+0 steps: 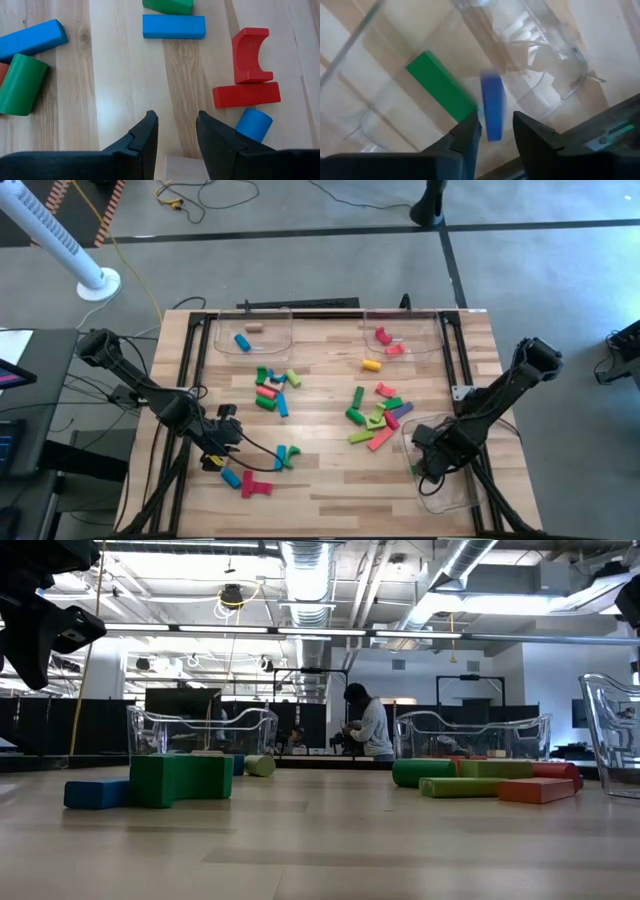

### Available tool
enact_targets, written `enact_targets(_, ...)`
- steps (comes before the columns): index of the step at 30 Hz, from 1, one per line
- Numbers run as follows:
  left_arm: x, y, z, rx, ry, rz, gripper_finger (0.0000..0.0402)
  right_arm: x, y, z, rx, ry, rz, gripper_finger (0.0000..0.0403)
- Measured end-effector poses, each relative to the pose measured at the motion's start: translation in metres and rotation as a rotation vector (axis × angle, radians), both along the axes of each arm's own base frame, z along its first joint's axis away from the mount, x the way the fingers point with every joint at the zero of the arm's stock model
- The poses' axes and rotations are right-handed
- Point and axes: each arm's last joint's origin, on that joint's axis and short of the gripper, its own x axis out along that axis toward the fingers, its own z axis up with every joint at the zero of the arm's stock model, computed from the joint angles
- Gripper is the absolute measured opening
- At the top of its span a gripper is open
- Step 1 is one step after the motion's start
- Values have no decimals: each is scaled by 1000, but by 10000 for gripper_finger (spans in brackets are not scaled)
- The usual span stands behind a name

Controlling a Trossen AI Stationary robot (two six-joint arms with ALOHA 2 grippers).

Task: Sort blocks by size
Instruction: Put the blue rectangular block into the bottom transparent bin, then put the green cylindrical block into the top left transparent bin

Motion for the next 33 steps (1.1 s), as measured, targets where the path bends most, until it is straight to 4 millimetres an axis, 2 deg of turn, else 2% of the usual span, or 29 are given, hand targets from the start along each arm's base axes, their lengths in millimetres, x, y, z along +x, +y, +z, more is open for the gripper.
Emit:
enact_targets(6,0,0,0,0,0,0,126,0,0,0,-4,4,1,202)
enact_targets(11,1,1,1,24,-17,3,126,-1,-1,3,4,-6,-2,209)
enact_targets(14,3,1,8,68,-75,5,126,2,-3,13,8,-21,-15,207)
enact_targets(18,4,4,27,121,-211,25,126,9,-4,33,-17,-78,-9,202)
enact_targets(24,-6,14,49,157,-363,26,126,24,-4,61,-55,-240,64,200)
enact_targets(28,-15,21,58,200,-425,-24,126,34,-8,72,-86,-330,114,200)
enact_targets(33,-24,27,66,196,-476,-39,126,49,-16,77,-99,-412,174,200)
